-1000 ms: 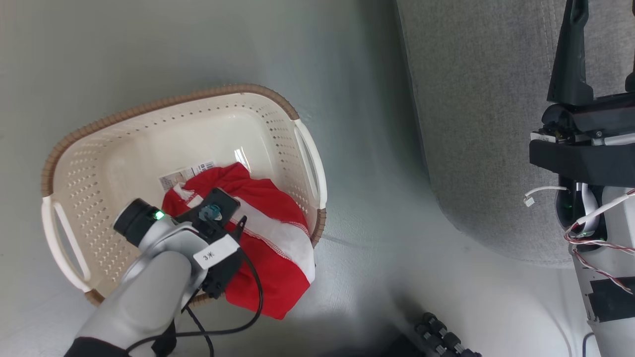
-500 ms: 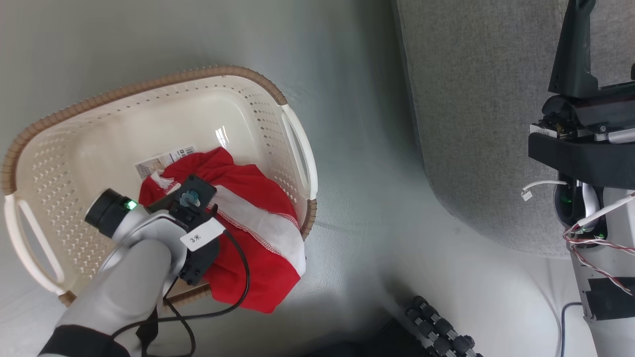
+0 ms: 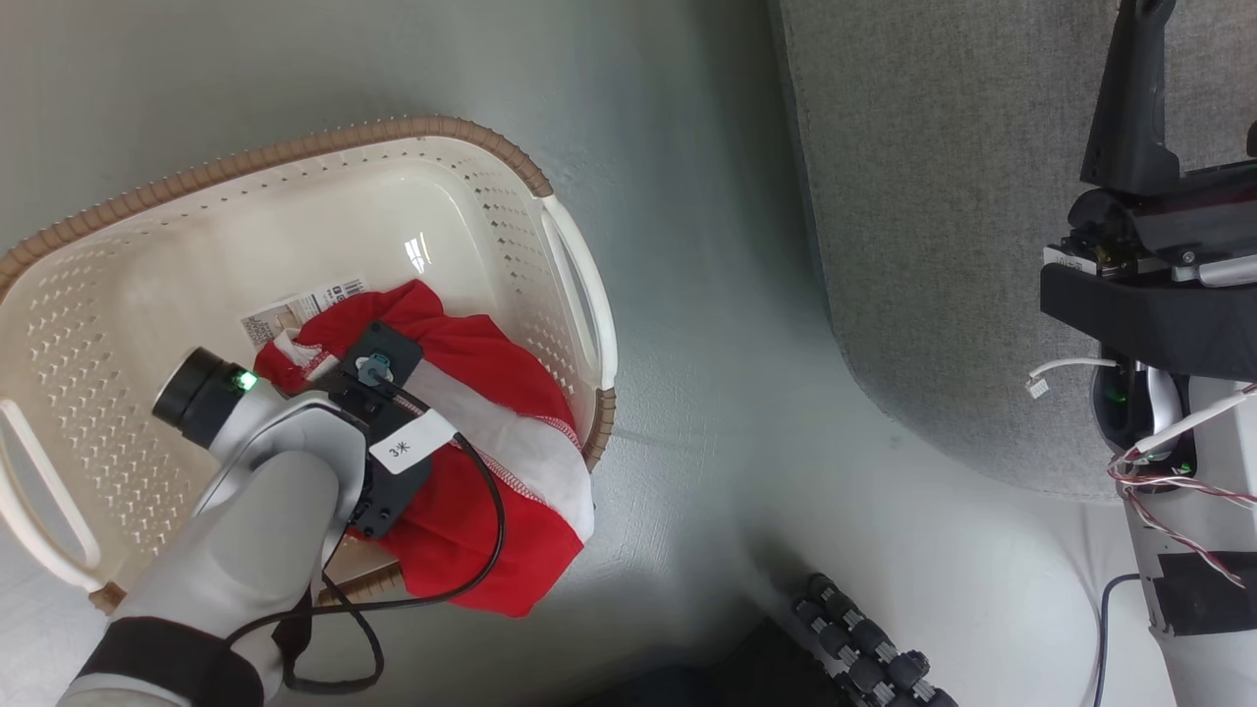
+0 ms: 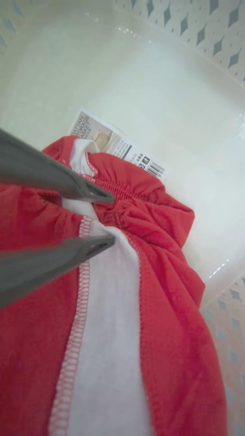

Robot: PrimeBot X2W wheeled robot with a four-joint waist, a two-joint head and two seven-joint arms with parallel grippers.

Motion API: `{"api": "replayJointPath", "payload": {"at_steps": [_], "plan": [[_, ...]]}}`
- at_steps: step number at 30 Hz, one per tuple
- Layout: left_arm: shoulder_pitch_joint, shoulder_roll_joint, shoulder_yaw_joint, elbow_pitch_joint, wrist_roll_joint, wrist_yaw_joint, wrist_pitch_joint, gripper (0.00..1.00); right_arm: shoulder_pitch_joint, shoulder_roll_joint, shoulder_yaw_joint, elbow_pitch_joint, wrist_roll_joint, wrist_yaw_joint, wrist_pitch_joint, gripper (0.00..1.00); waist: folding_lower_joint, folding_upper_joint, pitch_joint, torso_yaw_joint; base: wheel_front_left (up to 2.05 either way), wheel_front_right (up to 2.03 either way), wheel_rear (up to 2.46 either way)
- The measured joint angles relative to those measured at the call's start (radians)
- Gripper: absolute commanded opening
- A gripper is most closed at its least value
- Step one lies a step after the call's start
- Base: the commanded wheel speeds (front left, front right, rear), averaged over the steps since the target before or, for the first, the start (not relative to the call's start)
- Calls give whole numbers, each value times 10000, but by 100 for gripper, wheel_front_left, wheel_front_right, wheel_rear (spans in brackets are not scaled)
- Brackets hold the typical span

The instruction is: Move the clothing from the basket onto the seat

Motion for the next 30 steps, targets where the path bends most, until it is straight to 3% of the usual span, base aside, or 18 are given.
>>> {"api": "replayJointPath", "payload": {"at_steps": [7, 13, 23, 28, 29, 30], "plan": [[-103, -36, 44, 201, 8, 169, -236, 0, -3, 58, -50, 86, 0, 2, 0, 100, 0, 0, -20, -6, 0, 0, 0], [-70, -596, 456, 8, -380, 167, -1076, 0, 22, 52, -221, 483, -2, 4, 0, 100, 0, 0, -264, 121, 0, 0, 0], [679, -692, 970, -249, -997, 123, -2669, 0, 360, 48, -408, 1151, -2, 92, 0, 100, -1, 0, -1154, 482, 0, 0, 0], [1000, -773, 1237, -512, -1358, -15, -2930, 0, 571, 8, -495, 1434, -2, 178, 0, 100, -2, 0, -1743, 700, 0, 0, 0], [1034, -803, 1317, -596, -1430, -15, -2966, 5, 639, 8, -497, 1467, -2, 178, 0, 100, -2, 0, -1865, 745, 0, 0, 0], [1081, -823, 1390, -696, -1490, -19, -2987, 34, 694, 8, -502, 1530, -2, 178, 0, 100, -2, 0, -1991, 791, 0, 0, 0]]}}
